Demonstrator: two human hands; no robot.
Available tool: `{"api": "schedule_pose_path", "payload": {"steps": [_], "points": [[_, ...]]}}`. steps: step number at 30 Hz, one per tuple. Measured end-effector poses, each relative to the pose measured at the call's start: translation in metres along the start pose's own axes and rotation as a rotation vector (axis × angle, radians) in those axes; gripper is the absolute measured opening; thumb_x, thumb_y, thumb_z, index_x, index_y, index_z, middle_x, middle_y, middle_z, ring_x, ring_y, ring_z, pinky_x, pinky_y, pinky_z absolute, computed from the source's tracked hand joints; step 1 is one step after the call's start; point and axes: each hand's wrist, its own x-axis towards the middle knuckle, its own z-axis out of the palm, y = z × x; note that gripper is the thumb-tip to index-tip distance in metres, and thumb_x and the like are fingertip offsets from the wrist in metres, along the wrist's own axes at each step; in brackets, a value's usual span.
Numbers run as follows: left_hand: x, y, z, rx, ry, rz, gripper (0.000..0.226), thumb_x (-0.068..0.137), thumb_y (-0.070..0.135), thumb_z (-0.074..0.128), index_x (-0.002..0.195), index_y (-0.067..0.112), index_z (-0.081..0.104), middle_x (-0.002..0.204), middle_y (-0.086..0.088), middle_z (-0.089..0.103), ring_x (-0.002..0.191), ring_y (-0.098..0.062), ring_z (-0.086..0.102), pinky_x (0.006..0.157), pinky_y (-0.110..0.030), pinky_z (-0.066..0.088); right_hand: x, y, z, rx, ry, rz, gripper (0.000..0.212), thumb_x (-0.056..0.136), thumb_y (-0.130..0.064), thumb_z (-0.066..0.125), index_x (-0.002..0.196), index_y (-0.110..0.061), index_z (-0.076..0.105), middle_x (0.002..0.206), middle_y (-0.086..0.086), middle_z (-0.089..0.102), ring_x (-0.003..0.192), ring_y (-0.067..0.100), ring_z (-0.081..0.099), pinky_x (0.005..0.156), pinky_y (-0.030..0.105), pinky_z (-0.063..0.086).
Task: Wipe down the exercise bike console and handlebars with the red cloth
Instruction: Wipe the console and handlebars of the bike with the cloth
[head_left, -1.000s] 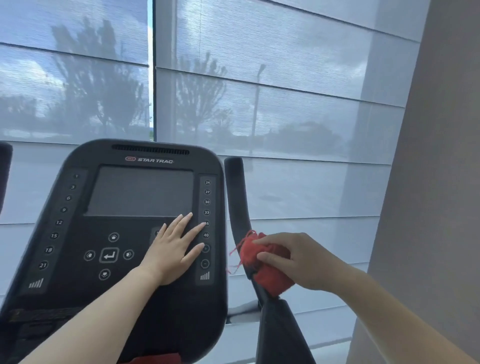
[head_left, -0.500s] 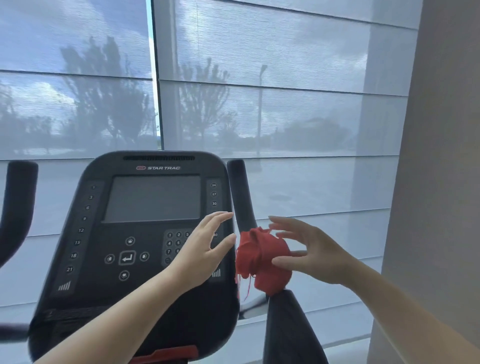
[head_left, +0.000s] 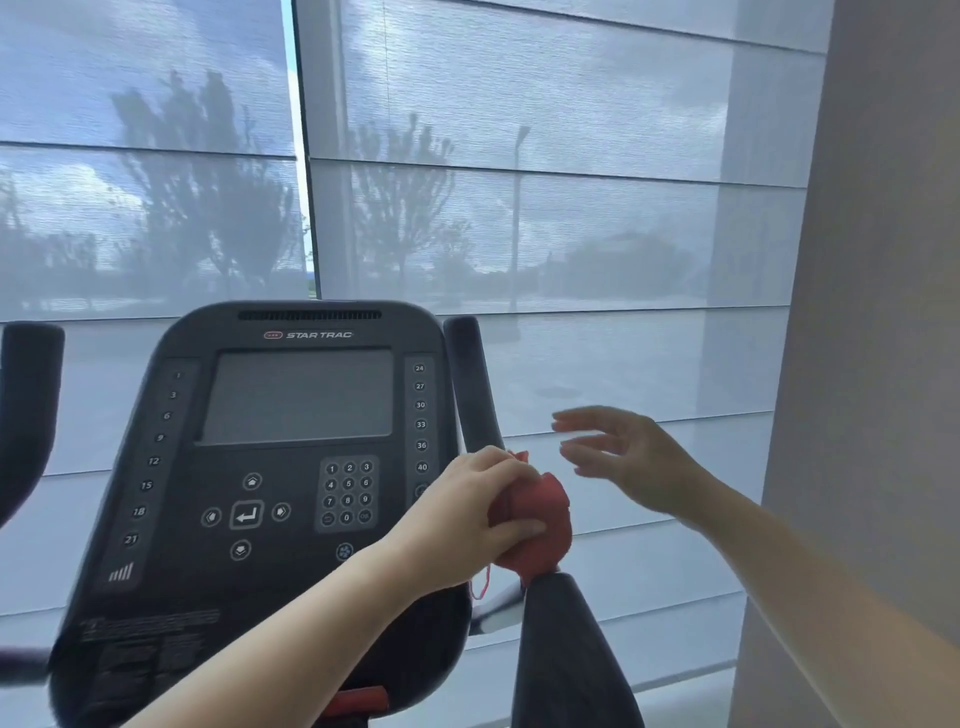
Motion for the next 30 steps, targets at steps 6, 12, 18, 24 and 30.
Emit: {"api": "schedule_pose_path", "payload": {"steps": [6,12,18,24,30], "points": [[-0.001,-0.013,-0.020,-0.233,0.262,-0.108,0.022,0.082,0.014,0.067,0.095,0.031,0.061,0.100,0.011,0.057,0.095,-0.003,0.054,0.088,-0.023,0.042,0.058,-0.028,0.008,-0.173,0.008,-0.117,0.025,0.087,-0.024,0.062,0.112,-0.027,0.060,0.115,-0.008,0.063,0.100,0.010,0.063,0.082,0.030,0.055],[0.019,-0.047,-0.063,-0.397,0.624,-0.290,0.022,0.086,0.016,0.064,0.092,0.036,0.058,0.102,-0.007,0.060,0.092,-0.022,0.061,0.088,-0.046,0.050,0.108,-0.055,0.016,-0.548,-0.024,-0.298,0.039,0.091,-0.031,0.055,0.129,-0.023,0.050,0.126,-0.008,0.056,0.104,0.009,0.058,0.084,0.017,0.037],[0.060,-0.061,-0.048,-0.543,0.622,-0.385,0.036,0.093,0.028,0.053,0.128,0.029,0.045,0.125,-0.008,0.052,0.109,-0.020,0.056,0.093,-0.033,0.047,0.127,-0.052,0.022,-0.609,-0.073,-0.375,0.042,0.094,-0.029,0.050,0.135,-0.024,0.045,0.136,-0.009,0.049,0.117,0.006,0.049,0.095,0.018,0.036],[0.084,-0.059,-0.023,-0.623,0.499,-0.378,0.057,0.092,0.041,0.049,0.144,0.031,0.026,0.139,-0.002,0.043,0.124,-0.029,0.047,0.103,-0.053,0.039,0.131,-0.039,0.016,-0.515,-0.122,-0.416,0.045,0.093,-0.021,0.051,0.136,-0.031,0.044,0.125,-0.032,0.042,0.110,-0.016,0.043,0.078,0.002,0.042],[0.063,-0.068,0.004,-0.541,0.464,-0.312,0.056,0.093,0.031,0.052,0.142,0.035,0.024,0.138,0.017,0.037,0.122,0.011,0.035,0.093,0.002,0.025,0.139,-0.034,0.015,-0.500,-0.110,-0.446,0.039,0.095,-0.023,0.046,0.133,-0.032,0.047,0.121,-0.039,0.039,0.109,-0.029,0.034,0.080,-0.004,0.034]]}}
